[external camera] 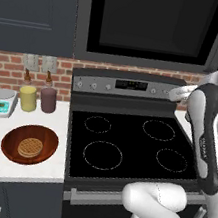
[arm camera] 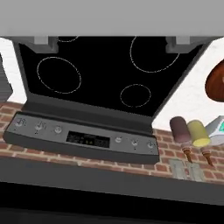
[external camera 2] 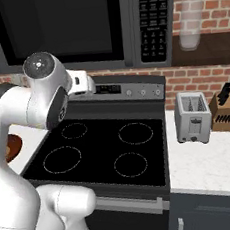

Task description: Open the microwave, place the bowl with waffle inside the microwave, then close the microwave door and turn it on.

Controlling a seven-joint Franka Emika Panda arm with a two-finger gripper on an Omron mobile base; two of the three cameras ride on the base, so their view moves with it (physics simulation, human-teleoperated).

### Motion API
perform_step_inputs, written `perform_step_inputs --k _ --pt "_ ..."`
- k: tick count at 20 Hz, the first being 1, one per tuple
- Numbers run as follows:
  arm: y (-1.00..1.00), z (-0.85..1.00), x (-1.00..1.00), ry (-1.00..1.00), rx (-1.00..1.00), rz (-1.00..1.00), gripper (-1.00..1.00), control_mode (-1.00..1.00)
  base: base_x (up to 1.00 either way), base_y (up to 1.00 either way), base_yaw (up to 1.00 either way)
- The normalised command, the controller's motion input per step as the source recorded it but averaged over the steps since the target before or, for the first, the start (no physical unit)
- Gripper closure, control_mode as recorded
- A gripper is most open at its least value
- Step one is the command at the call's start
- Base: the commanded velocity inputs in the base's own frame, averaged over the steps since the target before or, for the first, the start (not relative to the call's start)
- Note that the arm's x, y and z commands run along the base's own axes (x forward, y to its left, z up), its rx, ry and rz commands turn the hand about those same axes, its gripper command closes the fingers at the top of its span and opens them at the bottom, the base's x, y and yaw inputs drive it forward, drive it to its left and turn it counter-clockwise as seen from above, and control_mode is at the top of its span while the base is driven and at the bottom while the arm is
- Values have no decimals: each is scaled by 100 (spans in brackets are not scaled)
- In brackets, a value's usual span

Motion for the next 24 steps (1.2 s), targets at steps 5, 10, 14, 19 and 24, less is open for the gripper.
perform_step_inputs --k 5,10,14,19,24 --pt "-69 42 -13 -99 -6 7 -100 -100 0 0 0" --pt "-57 78 6 -41 3 -19 -100 -100 0 0 0" --pt "-29 27 46 12 12 -14 -100 -100 0 0 0" --pt "-11 1 29 10 7 -1 -100 -100 0 0 0" --pt "-14 1 12 5 9 0 -100 -100 0 0 0"
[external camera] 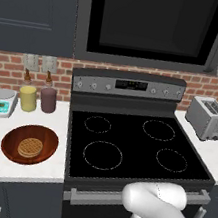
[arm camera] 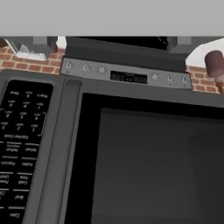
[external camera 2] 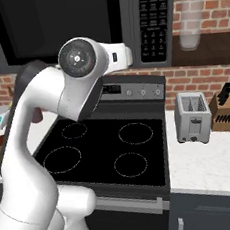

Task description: Open the microwave, place the bowl with waffle inside the microwave, then close the microwave door and turn it on.

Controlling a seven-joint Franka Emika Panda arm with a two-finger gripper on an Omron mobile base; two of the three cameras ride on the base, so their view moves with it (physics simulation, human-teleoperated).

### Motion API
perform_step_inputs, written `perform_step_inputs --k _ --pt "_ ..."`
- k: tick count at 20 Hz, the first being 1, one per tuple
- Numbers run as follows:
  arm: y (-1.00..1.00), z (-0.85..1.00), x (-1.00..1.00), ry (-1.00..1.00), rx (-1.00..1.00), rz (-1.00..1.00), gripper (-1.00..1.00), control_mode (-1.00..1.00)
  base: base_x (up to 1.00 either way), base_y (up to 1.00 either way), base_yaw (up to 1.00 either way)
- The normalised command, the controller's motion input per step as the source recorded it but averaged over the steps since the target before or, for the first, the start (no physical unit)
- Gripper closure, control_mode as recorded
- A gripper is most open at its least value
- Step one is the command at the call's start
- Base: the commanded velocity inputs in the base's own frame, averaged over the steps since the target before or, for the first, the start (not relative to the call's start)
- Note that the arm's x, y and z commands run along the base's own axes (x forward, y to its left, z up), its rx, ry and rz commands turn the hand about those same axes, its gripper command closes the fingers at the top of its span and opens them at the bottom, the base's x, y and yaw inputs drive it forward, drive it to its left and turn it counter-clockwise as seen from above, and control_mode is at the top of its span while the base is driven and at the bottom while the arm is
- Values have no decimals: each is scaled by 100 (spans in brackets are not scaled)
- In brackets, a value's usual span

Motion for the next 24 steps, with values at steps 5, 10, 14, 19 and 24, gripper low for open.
perform_step_inputs --k 5,10,14,19,24 --pt "-13 0 0 2 2 0 -100 -100 0 0 0" --pt "-5 0 8 1 0 0 -100 -100 0 0 0" --pt "0 0 35 1 2 -4 -100 -100 0 0 0" --pt "-1 0 48 10 5 -3 -100 -100 0 0 0" --pt "-13 2 35 11 8 -2 -100 -100 0 0 0"
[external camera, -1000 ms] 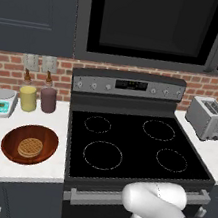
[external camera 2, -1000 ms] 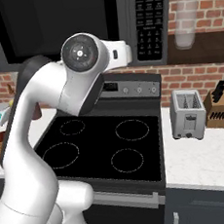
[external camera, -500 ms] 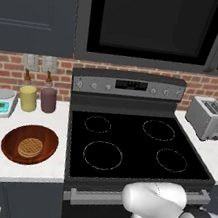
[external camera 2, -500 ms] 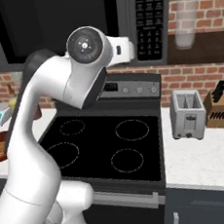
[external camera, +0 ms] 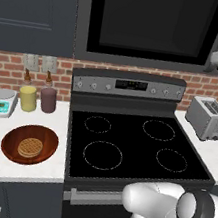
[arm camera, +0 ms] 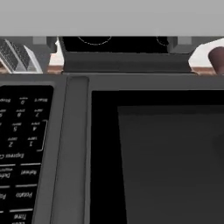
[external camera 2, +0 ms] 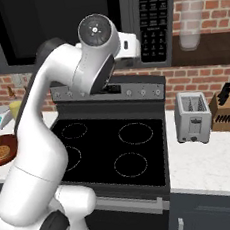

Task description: Open the microwave, place the bowl with waffle inside the microwave, then close the microwave door and turn it on.

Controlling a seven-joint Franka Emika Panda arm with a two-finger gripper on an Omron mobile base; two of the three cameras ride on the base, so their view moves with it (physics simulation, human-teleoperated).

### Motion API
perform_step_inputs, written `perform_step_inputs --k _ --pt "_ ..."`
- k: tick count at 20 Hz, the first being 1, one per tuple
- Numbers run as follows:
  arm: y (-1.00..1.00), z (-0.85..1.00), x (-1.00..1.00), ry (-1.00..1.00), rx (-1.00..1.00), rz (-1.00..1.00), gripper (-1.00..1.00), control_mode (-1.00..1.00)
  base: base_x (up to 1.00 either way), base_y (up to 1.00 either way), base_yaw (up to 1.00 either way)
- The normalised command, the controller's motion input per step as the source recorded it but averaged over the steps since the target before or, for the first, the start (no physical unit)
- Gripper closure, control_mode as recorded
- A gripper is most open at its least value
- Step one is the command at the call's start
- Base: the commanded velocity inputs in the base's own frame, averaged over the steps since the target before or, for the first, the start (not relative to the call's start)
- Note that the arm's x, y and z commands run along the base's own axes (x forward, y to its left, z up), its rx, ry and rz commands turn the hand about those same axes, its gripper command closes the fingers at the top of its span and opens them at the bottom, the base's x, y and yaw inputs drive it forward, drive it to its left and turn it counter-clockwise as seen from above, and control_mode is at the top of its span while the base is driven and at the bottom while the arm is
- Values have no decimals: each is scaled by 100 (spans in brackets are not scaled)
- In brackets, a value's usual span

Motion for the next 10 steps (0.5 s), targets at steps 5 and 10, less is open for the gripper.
perform_step_inputs --k 5,10 --pt "-21 0 34 10 8 0 -100 -100 0 0 0" --pt "-17 0 32 0 7 0 -100 -100 0 0 0"
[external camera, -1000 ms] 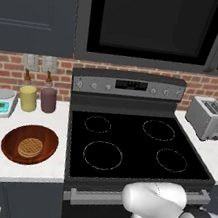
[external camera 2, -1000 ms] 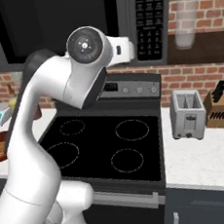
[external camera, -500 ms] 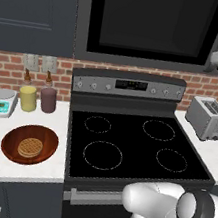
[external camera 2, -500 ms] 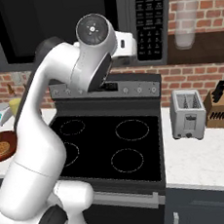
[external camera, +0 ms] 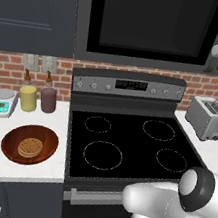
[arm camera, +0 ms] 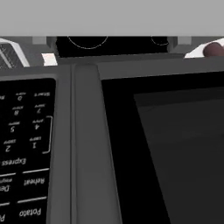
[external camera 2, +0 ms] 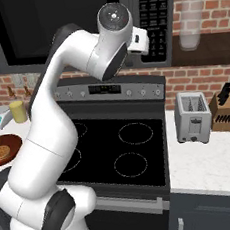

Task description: Open the microwave, place the bowl with waffle inside the microwave, then close the microwave door and turn it on.

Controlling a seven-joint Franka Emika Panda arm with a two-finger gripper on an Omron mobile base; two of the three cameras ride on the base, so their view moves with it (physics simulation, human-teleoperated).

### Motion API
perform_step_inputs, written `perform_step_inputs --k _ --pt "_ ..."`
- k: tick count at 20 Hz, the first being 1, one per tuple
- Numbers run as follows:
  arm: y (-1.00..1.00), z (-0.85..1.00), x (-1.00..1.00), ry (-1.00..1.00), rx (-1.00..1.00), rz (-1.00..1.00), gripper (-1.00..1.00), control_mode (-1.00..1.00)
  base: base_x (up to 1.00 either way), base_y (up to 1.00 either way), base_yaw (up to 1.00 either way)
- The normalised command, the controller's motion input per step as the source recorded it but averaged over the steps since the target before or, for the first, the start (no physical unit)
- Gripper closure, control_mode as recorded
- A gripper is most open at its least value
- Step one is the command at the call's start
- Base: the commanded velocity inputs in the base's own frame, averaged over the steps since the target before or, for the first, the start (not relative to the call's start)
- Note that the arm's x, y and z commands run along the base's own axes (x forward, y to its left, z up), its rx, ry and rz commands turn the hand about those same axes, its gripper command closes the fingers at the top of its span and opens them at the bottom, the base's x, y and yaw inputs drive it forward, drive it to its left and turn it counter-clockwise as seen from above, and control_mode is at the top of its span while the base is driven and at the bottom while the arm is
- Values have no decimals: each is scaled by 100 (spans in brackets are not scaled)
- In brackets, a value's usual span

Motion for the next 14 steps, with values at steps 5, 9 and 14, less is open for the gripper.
perform_step_inputs --k 5,9,14 --pt "-2 -1 32 -12 4 0 -100 -100 0 0 0" --pt "0 -6 36 -15 2 0 -100 -100 0 0 0" --pt "0 -6 34 -10 1 0 -100 -100 0 0 0"
